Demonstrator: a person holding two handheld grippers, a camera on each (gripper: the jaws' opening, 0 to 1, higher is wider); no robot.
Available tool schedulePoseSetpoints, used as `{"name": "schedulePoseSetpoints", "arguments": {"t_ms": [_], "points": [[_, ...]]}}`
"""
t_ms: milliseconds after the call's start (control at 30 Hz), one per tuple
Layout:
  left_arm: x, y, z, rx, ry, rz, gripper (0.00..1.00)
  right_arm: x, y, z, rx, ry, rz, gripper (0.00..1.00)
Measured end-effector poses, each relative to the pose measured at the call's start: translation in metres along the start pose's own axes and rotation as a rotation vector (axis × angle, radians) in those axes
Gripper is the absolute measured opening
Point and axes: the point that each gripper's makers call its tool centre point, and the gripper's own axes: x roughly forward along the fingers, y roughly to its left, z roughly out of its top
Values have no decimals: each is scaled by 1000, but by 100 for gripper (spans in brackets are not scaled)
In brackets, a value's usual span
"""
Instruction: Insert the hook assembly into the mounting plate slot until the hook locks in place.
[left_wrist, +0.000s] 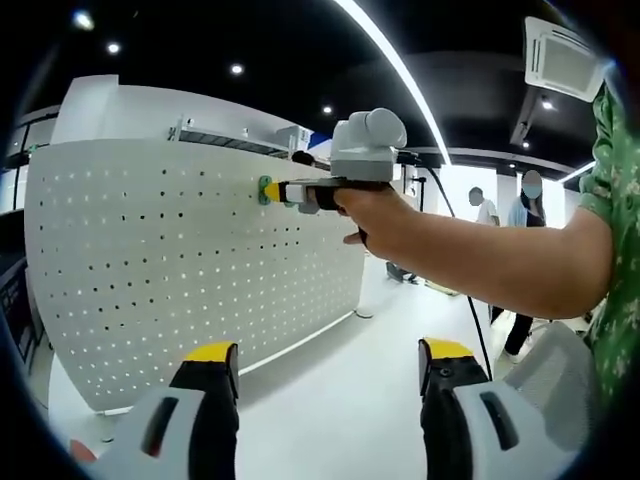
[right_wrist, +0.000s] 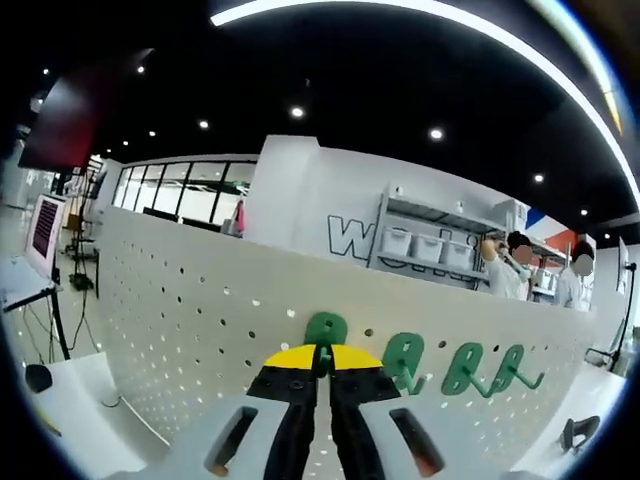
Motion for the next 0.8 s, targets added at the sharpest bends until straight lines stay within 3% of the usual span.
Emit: {"name": "schedulePoseSetpoints", "arguments": {"t_ms": [233, 533, 600, 633, 667, 700, 800], "points": [[0, 0, -2, -2, 2, -2, 74, 0, -2, -1, 131, 17, -5, 1], [1, 0, -2, -2, 4, -5, 74, 1, -1, -1, 126, 20, -3, 0], [1, 0, -2, -1, 4, -5, 74, 1, -1, -1, 99, 18, -7, 0], [1, 0, -2, -2, 4, -5, 74, 1, -2, 0, 38, 17, -12, 0], [1, 0, -2, -1, 5, -5, 74, 1, -1, 1, -98, 27, -23, 0], [1, 0, -2, 0, 5, -5, 74, 1, 2, 1, -97, 23, -27, 0], [1, 0, -2, 2, 5, -6, 73, 1, -1, 0, 101, -14, -5, 0]]}}
